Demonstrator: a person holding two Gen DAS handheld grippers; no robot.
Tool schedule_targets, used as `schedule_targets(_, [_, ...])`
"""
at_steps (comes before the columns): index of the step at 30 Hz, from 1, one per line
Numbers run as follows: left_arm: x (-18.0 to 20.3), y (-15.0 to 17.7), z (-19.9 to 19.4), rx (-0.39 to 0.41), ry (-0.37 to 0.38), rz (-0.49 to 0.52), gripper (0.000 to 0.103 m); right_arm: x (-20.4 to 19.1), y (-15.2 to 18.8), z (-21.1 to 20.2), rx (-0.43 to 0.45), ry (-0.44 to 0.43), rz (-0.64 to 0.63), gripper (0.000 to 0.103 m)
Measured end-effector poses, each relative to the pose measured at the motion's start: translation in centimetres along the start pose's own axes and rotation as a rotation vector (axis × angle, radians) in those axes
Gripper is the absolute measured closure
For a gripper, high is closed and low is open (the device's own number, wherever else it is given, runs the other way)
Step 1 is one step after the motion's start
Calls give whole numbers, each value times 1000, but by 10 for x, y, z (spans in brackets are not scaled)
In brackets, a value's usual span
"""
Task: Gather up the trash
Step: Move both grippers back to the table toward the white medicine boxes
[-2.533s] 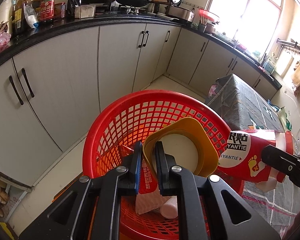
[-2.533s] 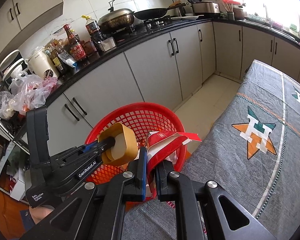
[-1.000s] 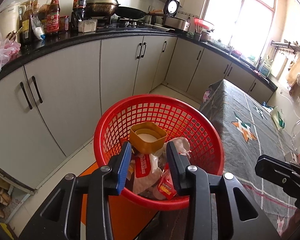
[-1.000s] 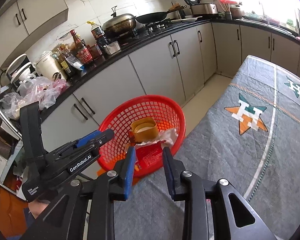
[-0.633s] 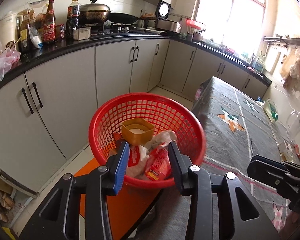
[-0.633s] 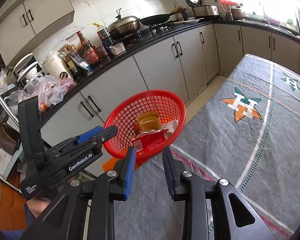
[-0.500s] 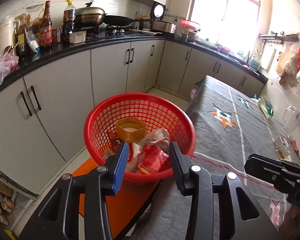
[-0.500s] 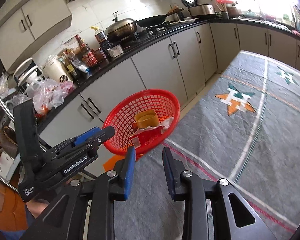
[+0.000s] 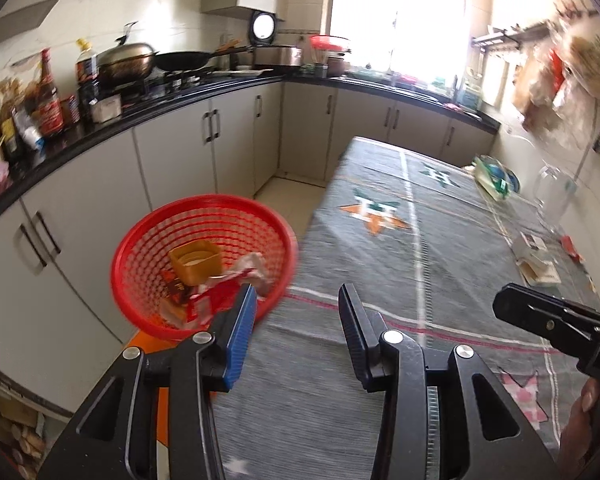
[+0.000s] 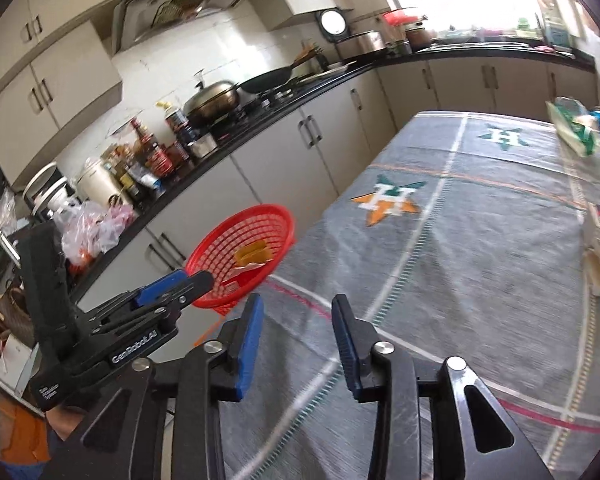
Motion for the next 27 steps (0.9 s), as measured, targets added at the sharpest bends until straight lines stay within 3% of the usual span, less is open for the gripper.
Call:
schedule_targets(4, [29,1,-4,-1,13,54,61,17,6,-16,20,5,37,60])
schedule_targets(11, [89,8,-7,-10,40,161,60,46,20,-51,64,55,55,45])
schedule_targets(21, [171,27,-3,-41,88,304,57,107,43,-103,125,92,169,44])
schedule_targets(27, [220,42,12,-108,163,375,57,145,54,-137,171,136,236,45])
Point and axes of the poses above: each gripper's, at about its wrist camera, not at the fingertips, and z roughly the way its jaws point, x to its right, y to its underside, the point moved 8 cm from there along z, roughly the way its jaws point, and after that the axes turned 8 degrees about -x, right-handed, at the moved point
